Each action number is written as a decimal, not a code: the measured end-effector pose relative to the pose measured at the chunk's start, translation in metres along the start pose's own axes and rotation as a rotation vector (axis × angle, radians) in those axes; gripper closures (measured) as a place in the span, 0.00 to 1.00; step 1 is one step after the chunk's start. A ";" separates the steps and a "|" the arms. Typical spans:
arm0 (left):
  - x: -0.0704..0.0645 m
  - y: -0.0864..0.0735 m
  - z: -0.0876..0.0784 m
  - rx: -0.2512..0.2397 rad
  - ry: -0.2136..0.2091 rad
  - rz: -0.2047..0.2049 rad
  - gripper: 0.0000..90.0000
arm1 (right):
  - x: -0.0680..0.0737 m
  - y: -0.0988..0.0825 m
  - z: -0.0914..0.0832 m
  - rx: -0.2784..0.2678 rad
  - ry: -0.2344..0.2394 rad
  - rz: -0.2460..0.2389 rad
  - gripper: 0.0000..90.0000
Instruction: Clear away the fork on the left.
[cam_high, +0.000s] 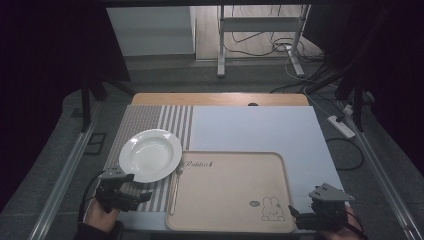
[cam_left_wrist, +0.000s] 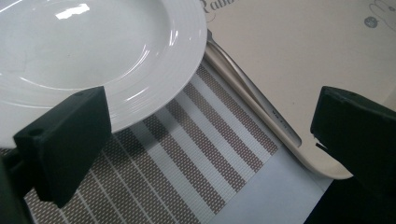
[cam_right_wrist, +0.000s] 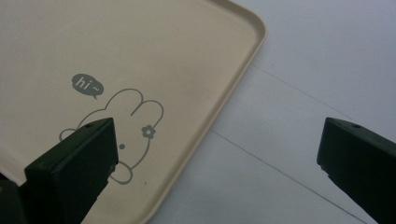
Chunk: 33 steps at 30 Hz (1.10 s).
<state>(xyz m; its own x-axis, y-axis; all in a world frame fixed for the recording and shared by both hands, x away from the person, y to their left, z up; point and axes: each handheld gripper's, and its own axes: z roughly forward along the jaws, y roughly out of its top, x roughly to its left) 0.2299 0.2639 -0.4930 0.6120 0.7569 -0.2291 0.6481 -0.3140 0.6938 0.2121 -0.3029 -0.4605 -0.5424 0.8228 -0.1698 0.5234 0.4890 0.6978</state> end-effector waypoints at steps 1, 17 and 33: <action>0.000 -0.001 -0.002 -0.001 0.007 0.001 0.00 | 0.000 0.000 0.000 0.000 0.000 0.000 0.00; 0.001 -0.011 -0.014 -0.028 0.034 -0.008 0.00 | 0.000 0.000 0.000 0.002 0.002 0.003 0.00; 0.000 -0.016 -0.020 -0.031 0.049 -0.010 0.00 | -0.001 0.000 0.000 0.007 0.002 0.008 0.00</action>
